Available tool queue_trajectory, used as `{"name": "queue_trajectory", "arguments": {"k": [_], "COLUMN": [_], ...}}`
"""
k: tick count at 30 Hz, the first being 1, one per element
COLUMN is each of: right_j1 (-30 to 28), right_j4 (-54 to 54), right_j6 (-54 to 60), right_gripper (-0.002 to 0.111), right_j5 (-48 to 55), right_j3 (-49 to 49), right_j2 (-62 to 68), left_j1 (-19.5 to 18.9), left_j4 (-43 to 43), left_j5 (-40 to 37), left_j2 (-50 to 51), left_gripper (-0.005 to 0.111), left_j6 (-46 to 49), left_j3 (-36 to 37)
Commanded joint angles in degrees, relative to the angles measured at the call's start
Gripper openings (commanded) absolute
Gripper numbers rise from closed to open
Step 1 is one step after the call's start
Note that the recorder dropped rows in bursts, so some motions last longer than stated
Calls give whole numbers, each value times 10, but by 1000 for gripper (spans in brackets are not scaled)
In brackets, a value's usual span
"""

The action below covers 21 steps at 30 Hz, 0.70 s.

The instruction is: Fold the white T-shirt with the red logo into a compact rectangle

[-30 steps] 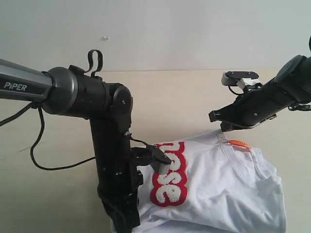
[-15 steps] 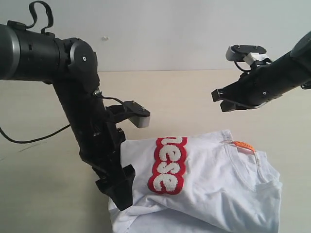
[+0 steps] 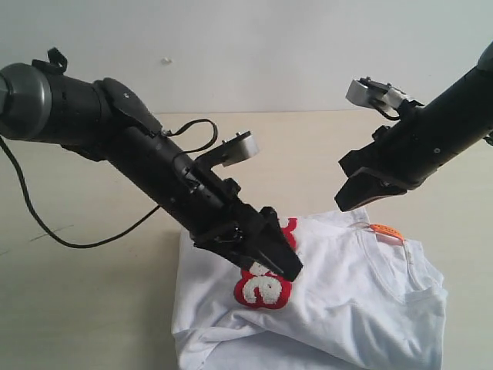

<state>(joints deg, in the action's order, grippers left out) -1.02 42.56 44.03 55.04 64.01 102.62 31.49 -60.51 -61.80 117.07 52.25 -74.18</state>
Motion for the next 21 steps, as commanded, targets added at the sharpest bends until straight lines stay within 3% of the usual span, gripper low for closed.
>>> {"name": "queue_trajectory", "arguments": {"k": [1,6,12,21], "right_j1": [-3,-3,-3,-3], "right_j4": [3,3,3,40], "right_j6": [8,8,10,31], "right_gripper": [0,0,0,0], "right_j5": [14,15,15,41], "right_j3": [4,4,4,4], "right_j2": [-5,-5,-5,-5], "left_j1": [15,30,30,-53], "left_j4": [-109,-105,-130,-141], "left_j5": [-9,55,62,-44], "left_j2": [21,53,96,50], "left_gripper": [102,102,102,102], "left_j6": [73,73,72,73], "left_j3": [0,0,0,0]}}
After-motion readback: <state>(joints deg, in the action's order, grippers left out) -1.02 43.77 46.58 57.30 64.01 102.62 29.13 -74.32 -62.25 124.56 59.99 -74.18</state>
